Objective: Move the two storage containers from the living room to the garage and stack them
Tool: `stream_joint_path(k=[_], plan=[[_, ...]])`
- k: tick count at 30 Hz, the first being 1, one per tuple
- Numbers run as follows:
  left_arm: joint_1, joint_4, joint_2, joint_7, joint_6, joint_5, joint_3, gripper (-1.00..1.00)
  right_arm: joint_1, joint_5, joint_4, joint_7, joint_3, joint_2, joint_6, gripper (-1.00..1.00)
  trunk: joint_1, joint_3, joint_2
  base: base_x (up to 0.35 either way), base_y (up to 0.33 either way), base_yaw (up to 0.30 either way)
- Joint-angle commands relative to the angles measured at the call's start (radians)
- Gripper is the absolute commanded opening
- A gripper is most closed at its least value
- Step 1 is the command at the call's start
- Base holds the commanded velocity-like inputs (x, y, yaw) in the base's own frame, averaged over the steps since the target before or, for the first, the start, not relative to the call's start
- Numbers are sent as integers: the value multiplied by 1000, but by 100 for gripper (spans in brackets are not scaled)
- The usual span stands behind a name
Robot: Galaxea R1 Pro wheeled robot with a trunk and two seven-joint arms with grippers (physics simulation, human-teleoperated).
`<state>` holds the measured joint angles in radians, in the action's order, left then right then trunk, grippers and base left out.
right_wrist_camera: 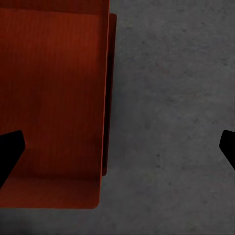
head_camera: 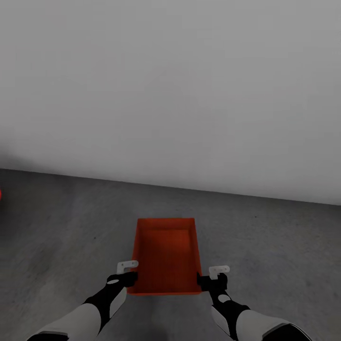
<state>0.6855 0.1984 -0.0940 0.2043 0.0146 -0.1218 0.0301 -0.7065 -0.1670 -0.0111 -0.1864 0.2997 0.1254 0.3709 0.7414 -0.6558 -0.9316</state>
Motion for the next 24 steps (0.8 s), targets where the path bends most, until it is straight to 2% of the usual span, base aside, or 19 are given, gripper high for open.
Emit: stream_joint_path(k=[1,24], plan=[[0,1,0,4,2,-10,4,100,-1,-9,-1,-2,9,0,3,100,-4,2,6,0,0,0],[0,1,0,4,2,-10,4,100,-1,-9,-1,-2,9,0,3,100,-92,74,167,0,0,0]])
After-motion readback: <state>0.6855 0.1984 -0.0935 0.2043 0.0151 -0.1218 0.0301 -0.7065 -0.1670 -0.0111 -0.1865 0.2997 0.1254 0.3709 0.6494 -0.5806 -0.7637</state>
